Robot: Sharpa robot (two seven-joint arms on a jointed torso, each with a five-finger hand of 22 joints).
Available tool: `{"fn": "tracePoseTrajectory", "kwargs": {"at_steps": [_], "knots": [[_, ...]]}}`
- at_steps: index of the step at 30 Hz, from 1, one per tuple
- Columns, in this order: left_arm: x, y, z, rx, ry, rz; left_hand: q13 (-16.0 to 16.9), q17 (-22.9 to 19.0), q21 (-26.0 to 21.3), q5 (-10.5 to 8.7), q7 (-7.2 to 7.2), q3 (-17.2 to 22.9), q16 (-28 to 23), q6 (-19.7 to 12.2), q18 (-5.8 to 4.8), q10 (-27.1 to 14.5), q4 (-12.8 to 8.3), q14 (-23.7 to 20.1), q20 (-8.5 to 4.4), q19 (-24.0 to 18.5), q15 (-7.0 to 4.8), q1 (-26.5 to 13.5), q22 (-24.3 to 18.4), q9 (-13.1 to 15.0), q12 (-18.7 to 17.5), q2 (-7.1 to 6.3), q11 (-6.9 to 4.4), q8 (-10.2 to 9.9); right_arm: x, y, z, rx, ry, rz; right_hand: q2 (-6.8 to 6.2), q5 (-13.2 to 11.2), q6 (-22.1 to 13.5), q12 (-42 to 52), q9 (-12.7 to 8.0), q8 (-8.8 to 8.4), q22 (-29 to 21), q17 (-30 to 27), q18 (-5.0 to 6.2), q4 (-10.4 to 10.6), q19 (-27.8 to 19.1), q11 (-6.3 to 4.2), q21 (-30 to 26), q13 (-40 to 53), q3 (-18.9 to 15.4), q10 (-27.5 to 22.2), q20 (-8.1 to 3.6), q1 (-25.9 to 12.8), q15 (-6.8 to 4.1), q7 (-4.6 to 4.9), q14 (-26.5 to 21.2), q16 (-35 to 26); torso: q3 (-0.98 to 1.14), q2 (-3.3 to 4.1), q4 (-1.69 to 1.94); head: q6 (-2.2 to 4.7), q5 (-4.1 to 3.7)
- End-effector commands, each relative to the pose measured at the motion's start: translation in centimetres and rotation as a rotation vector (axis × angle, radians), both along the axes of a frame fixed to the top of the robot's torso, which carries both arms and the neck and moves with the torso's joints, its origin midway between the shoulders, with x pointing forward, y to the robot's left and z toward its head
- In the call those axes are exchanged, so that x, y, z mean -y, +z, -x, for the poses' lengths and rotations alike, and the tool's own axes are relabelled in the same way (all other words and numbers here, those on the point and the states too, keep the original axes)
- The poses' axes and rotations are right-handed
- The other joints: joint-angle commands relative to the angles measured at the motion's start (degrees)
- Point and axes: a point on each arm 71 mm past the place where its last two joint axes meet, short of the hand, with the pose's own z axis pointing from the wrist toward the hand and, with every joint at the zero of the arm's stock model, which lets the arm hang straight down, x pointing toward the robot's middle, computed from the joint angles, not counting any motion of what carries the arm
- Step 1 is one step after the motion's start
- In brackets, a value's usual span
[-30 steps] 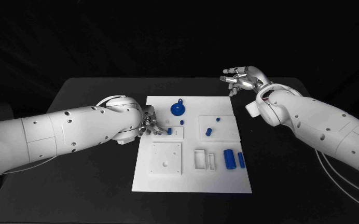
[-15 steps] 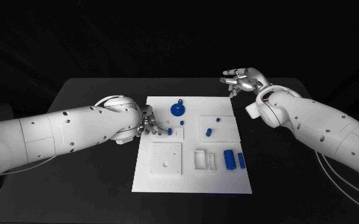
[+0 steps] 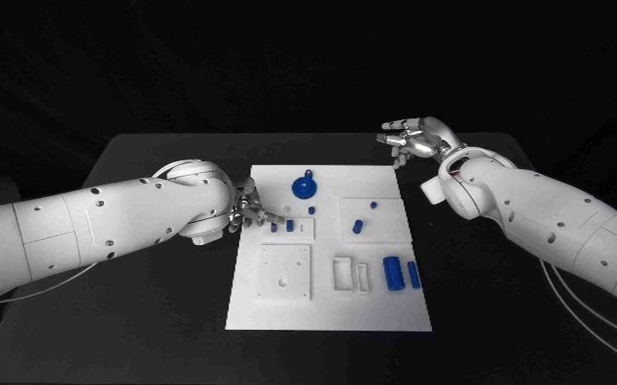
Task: Assemble the parts on the task board
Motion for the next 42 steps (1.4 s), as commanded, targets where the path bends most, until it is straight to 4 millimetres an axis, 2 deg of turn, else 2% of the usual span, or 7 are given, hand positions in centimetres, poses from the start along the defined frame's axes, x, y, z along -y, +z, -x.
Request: {"fn": "tracePoseTrajectory", "kwargs": {"at_steps": [1, 5, 15, 23, 28, 36, 42], "knots": [[-0.3, 0.6, -0.3, -0.001, 0.025, 0.040, -0.09, -0.10, -0.40, 0.93, -0.04, 0.14, -0.33, 0.08, -0.58, -0.20, -0.27, -0.41, 0.27, 0.24, 0.03, 1.02, 1.15, 0.17, 0.18, 1.25, -0.08, 0.47, 0.0, 0.0, 0.0, -0.004, 0.008, -0.003, -0.23, 0.30, -0.20, -0.02, -0.03, -0.32, -0.05, -0.04, -0.48, 0.02, -0.35, 0.05, 0.26, -0.10, 0.44, -0.23, 0.13, -0.11, 0.16, -0.02, -0.35, -0.31, 0.06, 0.00, 0.03, 0.00, -0.04], [-0.8, 1.4, -0.8, 0.005, 0.054, 0.078, -0.21, -0.18, -0.66, 2.32, 0.01, -1.20, -0.50, -0.28, -0.59, -0.31, -2.09, -0.46, 0.30, 0.26, 0.07, 1.50, 1.15, 0.31, 0.03, 4.56, -0.03, 0.67, -0.1, -0.1, 0.0, -0.005, 0.009, -0.003, -0.23, 0.30, -0.20, -0.02, -0.03, -0.32, -0.05, -0.04, -0.48, 0.02, -0.35, 0.05, 0.26, -0.10, 0.44, -0.23, 0.13, -0.11, 0.16, -0.02, -0.35, -0.31, 0.11, -0.01, 0.03, 0.07, -0.04], [-1.2, 2.9, -1.7, 0.025, 0.090, 0.144, -0.36, -0.31, -1.19, 2.61, 0.11, -1.59, -0.71, -0.57, -0.58, -0.43, -3.26, -0.54, 0.35, 0.38, 0.12, 1.88, 1.14, 0.15, -0.12, 5.32, 0.03, 0.60, -0.1, -0.1, 0.0, -0.005, 0.009, -0.003, -0.23, 0.45, -0.19, -0.02, -0.03, -0.32, -0.08, -0.03, -0.48, -0.06, -0.34, 0.04, 0.28, -0.11, 0.57, -0.24, 0.12, -0.12, 0.16, -0.01, -0.34, -0.31, 0.12, 0.02, -0.02, 0.24, -0.11], [-1.2, 3.0, -1.8, 0.008, 0.075, 0.156, -1.46, -0.78, -2.49, 3.42, 1.04, -3.87, -1.85, 0.12, -0.36, -0.65, -10.18, -0.54, 0.77, 0.47, 0.55, 6.45, 1.07, -9.06, -2.09, 10.80, 0.59, -4.23, 0.0, -0.1, 0.0, -0.005, 0.008, -0.003, -0.23, 0.45, -0.19, -0.02, -0.03, -0.32, -0.08, -0.03, -0.48, -0.06, -0.34, 0.04, 0.28, -0.11, 0.57, -0.24, 0.12, -0.12, 0.16, -0.01, -0.34, -0.31, 0.12, 0.01, 0.07, 0.33, -0.27], [-1.0, 2.9, -1.7, -0.017, 0.042, 0.138, -1.68, -0.90, -3.14, 6.35, 0.76, -2.89, -2.34, 0.96, -0.51, -1.11, -16.71, -0.95, 0.73, 0.19, 0.51, 15.03, 1.06, -11.94, -2.75, 10.56, 0.44, -5.37, 0.0, -0.1, 0.0, -0.006, 0.007, -0.002, -0.19, 0.51, 0.00, -0.03, -0.02, -0.31, -0.09, -0.02, -0.49, -0.14, -0.33, 0.03, 0.31, -0.11, 0.77, -0.24, 0.10, -0.14, 0.14, -0.03, -0.32, -0.31, 0.04, 0.04, 0.00, 0.35, -0.23], [-0.8, 2.7, -1.2, -0.047, -0.016, 0.112, -1.71, -0.77, -3.40, -0.07, 0.88, -1.09, -2.44, 3.75, -0.61, -0.98, -22.17, -1.19, 0.68, 0.01, 0.52, 20.60, 1.21, -16.36, -3.13, 12.11, 0.60, -6.72, 0.1, -0.1, 0.0, -0.006, 0.007, -0.002, -0.19, 0.51, 0.00, -0.03, -0.02, -0.31, -0.09, -0.02, -0.49, -0.14, -0.33, 0.03, 0.31, -0.11, 0.77, -0.24, 0.10, -0.14, 0.14, -0.03, -0.32, -0.31, 0.02, 0.02, 0.07, 0.34, -0.18], [-0.4, 2.1, -0.5, -0.069, -0.058, 0.105, -3.45, -0.99, -3.69, -2.65, 0.81, -2.10, -2.92, 6.86, -0.44, -0.36, -22.38, -1.37, 0.99, -0.16, 0.81, 20.56, 1.14, -23.91, -6.44, 13.25, 0.78, -13.04, 0.1, -0.1, 0.0, -0.006, 0.006, -0.002, -0.19, 0.51, 0.00, -0.03, -0.02, -0.31, -0.09, -0.02, -0.49, -0.14, -0.33, 0.03, 0.31, -0.11, 0.77, -0.24, 0.10, -0.14, 0.14, -0.03, -0.32, -0.31, -0.01, 0.03, 0.10, 0.33, -0.16]]}}
